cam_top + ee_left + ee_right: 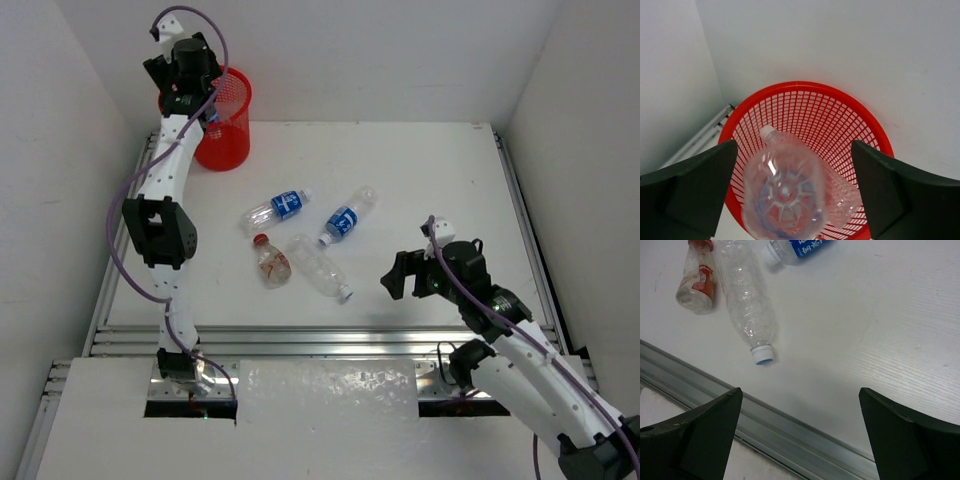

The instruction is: Put the plastic bottles in the bin

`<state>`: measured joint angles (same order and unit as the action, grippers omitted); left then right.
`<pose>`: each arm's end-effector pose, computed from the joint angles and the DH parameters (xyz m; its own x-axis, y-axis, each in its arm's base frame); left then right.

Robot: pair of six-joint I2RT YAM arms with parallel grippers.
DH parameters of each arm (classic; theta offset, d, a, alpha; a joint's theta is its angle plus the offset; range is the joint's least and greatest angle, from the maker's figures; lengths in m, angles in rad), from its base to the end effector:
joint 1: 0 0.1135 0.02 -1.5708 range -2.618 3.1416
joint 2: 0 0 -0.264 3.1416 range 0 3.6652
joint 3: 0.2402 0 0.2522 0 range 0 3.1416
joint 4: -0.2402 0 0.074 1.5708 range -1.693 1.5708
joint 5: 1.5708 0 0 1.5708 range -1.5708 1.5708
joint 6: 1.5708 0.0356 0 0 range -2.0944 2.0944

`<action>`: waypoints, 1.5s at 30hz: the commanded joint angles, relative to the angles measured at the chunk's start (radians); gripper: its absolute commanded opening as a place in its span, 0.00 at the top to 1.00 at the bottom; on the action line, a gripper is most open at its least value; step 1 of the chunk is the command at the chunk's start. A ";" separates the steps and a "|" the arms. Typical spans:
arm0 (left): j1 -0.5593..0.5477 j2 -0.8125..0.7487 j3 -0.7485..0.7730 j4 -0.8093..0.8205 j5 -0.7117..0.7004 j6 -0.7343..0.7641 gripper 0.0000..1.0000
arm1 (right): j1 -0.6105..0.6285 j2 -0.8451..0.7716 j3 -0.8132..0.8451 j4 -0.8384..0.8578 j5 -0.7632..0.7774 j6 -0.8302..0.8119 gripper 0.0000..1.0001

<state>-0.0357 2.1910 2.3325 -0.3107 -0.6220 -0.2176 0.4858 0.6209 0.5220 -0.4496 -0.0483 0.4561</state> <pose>0.5094 0.0026 0.4049 -0.0467 -0.1739 -0.9837 -0.5684 0.8144 -0.1170 0.1305 0.0708 0.2455 -0.6354 0.1620 -0.7550 -0.2483 0.8829 0.3984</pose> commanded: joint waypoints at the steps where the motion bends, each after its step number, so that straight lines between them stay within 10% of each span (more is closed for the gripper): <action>1: 0.011 -0.045 0.059 0.053 0.021 -0.006 0.00 | 0.000 0.052 0.030 0.068 -0.036 0.009 0.01; 10: 0.013 -0.348 -0.005 -0.149 0.033 -0.106 0.00 | 0.014 0.417 0.104 0.282 -0.308 0.015 0.01; 21: 0.008 -1.316 -1.244 0.035 0.547 -0.416 0.00 | 0.214 0.855 0.417 0.262 -0.016 -0.140 0.02; 31: 0.008 -1.406 -1.386 -0.140 0.711 -0.243 0.00 | 0.307 1.098 0.516 0.224 0.019 -0.188 0.09; 40: 0.008 -1.461 -1.484 -0.142 0.827 -0.201 0.00 | 0.358 1.061 0.466 0.235 0.137 -0.143 0.58; 45: 0.008 -1.462 -1.567 -0.041 1.063 -0.238 0.00 | 0.401 0.903 0.454 0.186 0.168 -0.128 0.66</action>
<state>-0.0322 0.7261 0.7994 -0.4526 0.2512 -0.4465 0.8551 1.6569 0.9691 -0.2672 0.0811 0.3122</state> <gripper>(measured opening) 0.996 0.444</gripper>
